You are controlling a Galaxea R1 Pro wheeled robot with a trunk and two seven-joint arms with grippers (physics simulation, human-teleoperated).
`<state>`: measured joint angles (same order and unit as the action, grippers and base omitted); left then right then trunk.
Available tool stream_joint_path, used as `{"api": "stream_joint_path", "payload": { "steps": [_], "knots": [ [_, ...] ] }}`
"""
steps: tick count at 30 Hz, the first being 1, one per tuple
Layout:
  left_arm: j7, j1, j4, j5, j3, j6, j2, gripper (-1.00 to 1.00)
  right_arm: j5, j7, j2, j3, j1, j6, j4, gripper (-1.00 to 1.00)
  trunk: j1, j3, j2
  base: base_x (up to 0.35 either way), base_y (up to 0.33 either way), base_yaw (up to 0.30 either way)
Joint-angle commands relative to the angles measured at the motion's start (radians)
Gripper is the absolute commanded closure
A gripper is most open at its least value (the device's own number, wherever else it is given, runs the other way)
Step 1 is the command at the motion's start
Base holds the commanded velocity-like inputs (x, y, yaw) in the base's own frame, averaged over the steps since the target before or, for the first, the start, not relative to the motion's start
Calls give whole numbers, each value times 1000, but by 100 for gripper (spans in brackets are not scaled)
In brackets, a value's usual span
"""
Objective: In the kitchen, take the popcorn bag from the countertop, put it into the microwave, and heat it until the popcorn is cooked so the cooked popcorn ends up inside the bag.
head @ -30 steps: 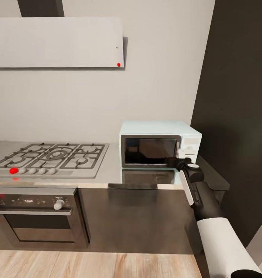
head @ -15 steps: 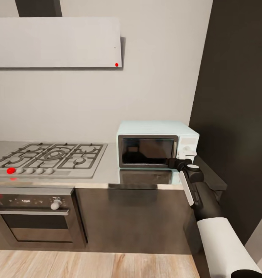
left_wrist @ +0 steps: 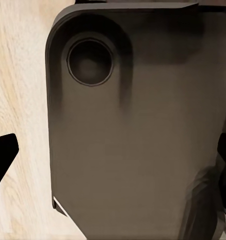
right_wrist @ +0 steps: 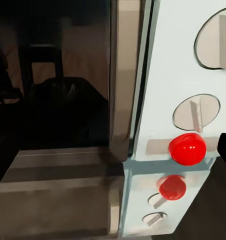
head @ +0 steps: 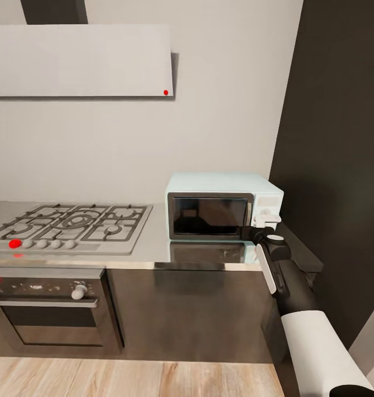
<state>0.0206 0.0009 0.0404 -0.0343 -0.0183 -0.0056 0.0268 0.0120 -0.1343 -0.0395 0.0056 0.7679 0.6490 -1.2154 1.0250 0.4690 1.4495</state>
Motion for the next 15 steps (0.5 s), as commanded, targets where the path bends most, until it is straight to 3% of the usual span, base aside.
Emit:
{"api": "stream_joint_path", "payload": {
  "steps": [1,3,6,15],
  "knots": [
    [2,0,1,-4,-1,-1,0,-100,1,-3,0,1,1,5,-1,-100,0,1,1,32,0,0],
    [2,0,0,-17,0,0,-1,-100,2,-4,0,1,1,4,-1,-100,0,1,1,66,0,0],
    [1,0,0,-73,3,1,-2,-100,2,-4,0,1,1,2,-1,-100,0,1,1,98,0,0],
    [1,0,0,-85,3,0,-2,-100,-1,-4,1,1,1,-8,-1,-100,0,1,1,61,0,0]
  ]
}}
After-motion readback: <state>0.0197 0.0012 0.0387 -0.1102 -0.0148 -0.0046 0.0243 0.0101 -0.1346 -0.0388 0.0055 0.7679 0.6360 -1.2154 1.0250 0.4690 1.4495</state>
